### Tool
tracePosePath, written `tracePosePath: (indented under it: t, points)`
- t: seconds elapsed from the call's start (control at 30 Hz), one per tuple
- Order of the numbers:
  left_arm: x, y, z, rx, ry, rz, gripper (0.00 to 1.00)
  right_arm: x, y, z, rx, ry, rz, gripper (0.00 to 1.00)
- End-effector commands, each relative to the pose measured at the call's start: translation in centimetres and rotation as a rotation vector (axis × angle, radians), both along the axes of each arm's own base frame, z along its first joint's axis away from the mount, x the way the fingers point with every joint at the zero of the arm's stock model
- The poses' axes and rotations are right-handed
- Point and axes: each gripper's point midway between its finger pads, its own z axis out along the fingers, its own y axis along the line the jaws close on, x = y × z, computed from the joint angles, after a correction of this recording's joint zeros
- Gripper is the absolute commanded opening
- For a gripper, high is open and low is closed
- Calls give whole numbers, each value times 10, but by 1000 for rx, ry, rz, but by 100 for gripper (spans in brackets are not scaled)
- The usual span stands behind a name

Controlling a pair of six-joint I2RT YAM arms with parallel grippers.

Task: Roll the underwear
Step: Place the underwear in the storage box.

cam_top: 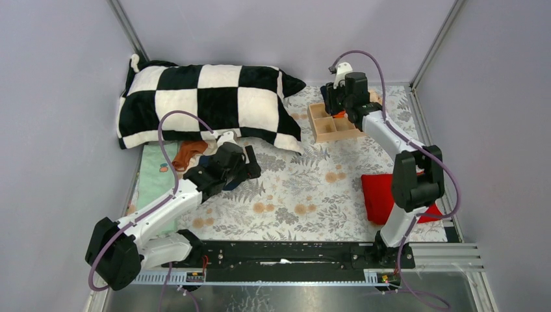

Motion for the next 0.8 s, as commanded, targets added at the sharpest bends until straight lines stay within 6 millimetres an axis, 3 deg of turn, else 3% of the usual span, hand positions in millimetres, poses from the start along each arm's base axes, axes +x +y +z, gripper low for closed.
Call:
tracePosePath:
  t: [0.0, 0.17, 0.37, 0.63, 0.77]
  points:
    - [8, 10, 4, 35, -44, 23, 99, 25, 19, 27, -55, -158, 166, 0]
    - [9, 10, 4, 35, -40, 20, 99, 29, 28, -5, -149, -231, 323, 0]
    - [11, 10, -2, 42, -19, 21, 99, 33, 16, -31, -135, -213, 365, 0]
    - [10, 10, -10, 40, -2, 24, 99, 18, 16, -67, -139, -184, 465, 0]
    - [12, 10, -12, 43, 6, 26, 99, 7, 23, -76, -100, -167, 505, 0]
